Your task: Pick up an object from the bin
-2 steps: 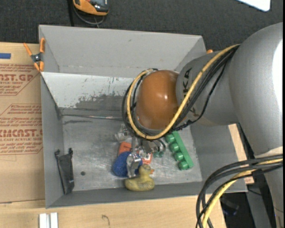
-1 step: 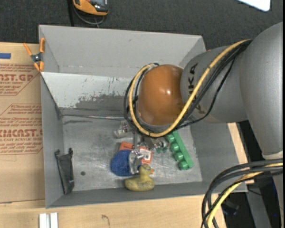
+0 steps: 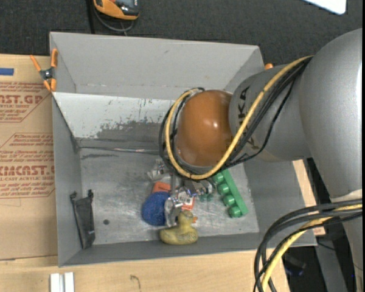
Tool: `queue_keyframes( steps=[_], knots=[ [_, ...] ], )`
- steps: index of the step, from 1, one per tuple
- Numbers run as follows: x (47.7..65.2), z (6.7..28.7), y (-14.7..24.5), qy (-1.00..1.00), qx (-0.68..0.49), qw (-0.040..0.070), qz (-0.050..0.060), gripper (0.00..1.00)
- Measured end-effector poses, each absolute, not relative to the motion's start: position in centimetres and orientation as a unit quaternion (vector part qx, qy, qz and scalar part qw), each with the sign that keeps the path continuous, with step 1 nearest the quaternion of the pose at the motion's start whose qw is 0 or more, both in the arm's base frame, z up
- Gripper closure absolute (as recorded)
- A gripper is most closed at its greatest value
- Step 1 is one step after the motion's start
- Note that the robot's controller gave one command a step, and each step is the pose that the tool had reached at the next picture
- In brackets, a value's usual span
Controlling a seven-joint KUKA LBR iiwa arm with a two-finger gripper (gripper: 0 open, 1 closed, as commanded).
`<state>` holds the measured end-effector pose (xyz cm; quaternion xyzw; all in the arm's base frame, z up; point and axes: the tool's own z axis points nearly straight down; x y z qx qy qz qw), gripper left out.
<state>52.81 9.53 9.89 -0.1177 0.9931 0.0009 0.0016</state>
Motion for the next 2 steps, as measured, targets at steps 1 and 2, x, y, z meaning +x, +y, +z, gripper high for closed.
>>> queue_keyframes(
  steps=[1, 2],
  knots=[
    [52.75, 7.36, 8.98, 0.996, -0.084, 0.002, 0.002, 1.00],
    [52.75, 7.36, 8.98, 0.996, -0.085, 0.002, 0.002, 1.00]
  ],
)
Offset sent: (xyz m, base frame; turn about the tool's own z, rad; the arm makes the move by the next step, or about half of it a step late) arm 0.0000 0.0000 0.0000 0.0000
